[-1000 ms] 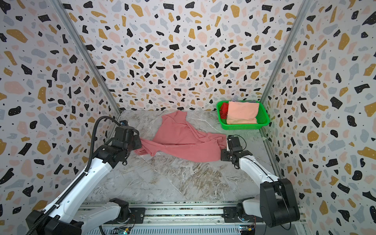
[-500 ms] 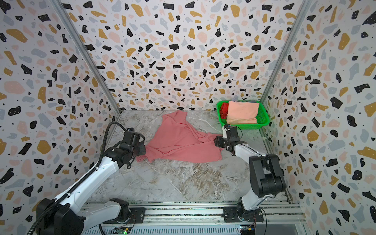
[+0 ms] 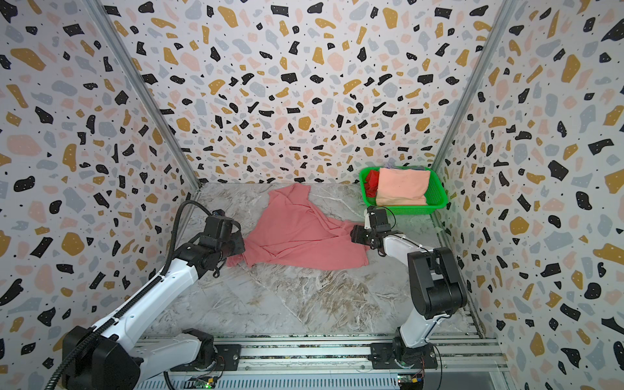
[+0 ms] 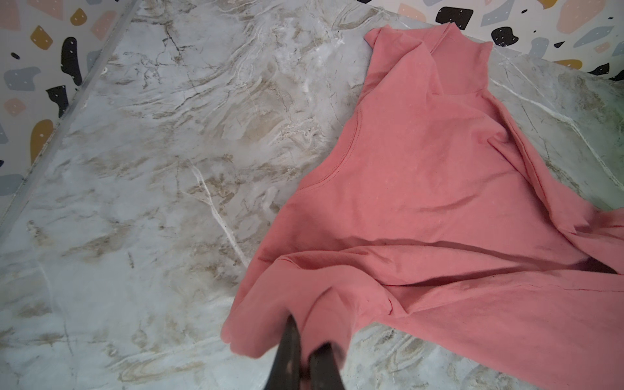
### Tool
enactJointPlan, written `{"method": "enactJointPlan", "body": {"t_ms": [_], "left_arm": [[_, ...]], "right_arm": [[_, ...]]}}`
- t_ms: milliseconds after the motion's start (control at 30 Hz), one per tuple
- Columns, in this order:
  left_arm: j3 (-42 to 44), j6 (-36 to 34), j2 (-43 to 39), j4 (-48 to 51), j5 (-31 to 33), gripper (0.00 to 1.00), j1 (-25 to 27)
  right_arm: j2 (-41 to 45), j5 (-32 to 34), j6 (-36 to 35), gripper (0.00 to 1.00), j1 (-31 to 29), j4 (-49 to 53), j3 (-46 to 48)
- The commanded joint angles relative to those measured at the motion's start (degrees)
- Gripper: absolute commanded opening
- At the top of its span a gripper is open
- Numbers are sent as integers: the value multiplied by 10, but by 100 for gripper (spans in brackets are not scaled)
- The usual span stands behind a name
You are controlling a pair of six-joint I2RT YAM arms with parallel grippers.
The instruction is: Fold and stack the t-shirts
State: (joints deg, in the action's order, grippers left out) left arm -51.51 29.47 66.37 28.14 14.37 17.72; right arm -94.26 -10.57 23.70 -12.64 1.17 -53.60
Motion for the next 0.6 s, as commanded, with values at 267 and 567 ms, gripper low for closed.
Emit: {"method": "enactJointPlan", "body": {"t_ms": [267,567], "left_arm": [[-29,-4,19,-21,-2,0,-2],[-36,-9,25,-21,-6,0,-3]], "right_arm": [[98,-27,49,68,-3,48,32],[-10,-49,35,63,-10,19,-17]]}}
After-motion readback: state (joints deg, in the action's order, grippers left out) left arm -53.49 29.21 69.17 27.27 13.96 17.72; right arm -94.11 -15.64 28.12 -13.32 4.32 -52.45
